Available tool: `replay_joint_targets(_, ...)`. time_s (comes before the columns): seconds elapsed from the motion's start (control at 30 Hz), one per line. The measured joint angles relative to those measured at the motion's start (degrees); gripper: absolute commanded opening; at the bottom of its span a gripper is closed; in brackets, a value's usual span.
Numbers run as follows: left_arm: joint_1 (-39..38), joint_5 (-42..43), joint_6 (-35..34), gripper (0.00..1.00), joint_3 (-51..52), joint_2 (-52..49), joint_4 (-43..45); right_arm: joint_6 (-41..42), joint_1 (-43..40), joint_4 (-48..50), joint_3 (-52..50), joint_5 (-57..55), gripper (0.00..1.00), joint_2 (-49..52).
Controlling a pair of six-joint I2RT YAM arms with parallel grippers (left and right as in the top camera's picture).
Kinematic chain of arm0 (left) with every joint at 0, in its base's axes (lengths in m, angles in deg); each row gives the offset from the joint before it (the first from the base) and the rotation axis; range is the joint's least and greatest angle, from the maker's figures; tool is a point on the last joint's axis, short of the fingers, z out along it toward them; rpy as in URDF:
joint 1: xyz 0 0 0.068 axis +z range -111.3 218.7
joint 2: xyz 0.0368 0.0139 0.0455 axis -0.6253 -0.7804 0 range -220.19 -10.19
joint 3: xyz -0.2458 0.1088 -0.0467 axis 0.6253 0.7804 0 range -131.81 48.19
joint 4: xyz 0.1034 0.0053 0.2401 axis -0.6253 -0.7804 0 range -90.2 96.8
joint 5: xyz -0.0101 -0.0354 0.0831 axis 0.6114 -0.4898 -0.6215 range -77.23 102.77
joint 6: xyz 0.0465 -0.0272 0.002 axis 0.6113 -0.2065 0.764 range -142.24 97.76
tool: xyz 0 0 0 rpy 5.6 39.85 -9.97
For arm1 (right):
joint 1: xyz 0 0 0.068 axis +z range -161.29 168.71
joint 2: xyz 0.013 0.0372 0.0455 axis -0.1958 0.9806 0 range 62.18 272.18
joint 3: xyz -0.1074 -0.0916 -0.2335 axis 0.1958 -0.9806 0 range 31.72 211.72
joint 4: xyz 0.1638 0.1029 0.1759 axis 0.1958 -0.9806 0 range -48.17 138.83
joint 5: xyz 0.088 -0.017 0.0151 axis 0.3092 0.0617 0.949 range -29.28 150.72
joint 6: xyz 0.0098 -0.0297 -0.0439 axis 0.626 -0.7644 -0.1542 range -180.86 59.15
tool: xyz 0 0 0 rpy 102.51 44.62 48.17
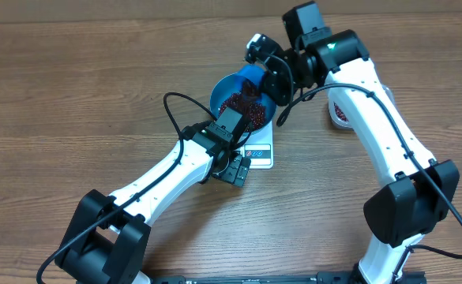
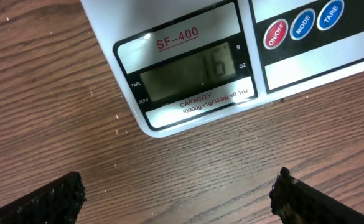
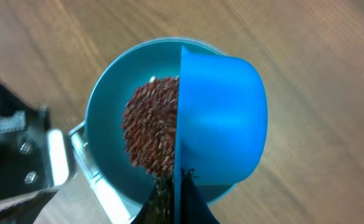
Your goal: Scoop item into bowl and weigh 150g on scale
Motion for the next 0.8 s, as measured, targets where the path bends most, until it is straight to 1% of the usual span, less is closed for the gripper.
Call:
replay_joint_targets(0.13, 0.0, 0.0, 0.0, 0.99, 0.0, 0.0, 0.0, 0.0, 1.2, 2.5, 0.0, -4.6, 0.04, 0.0)
replay_joint_targets(0.3, 0.0, 0.0, 0.0, 0.99, 0.0, 0.0, 0.0, -0.7, 1.7, 3.2, 0.0, -7.3, 0.04, -0.1)
replay_joint_targets(0.63, 0.0, 0.0, 0.0, 1.0, 0.0, 0.0, 0.0, -3.4, 3.1, 0.8, 0.0, -8.3, 0.04, -4.3)
replay_joint_targets(0.8, 0.0, 0.0, 0.0, 1.0, 0.0, 0.0, 0.0, -4.1, 3.9, 0.9, 0.0, -8.4, 0.04, -4.8)
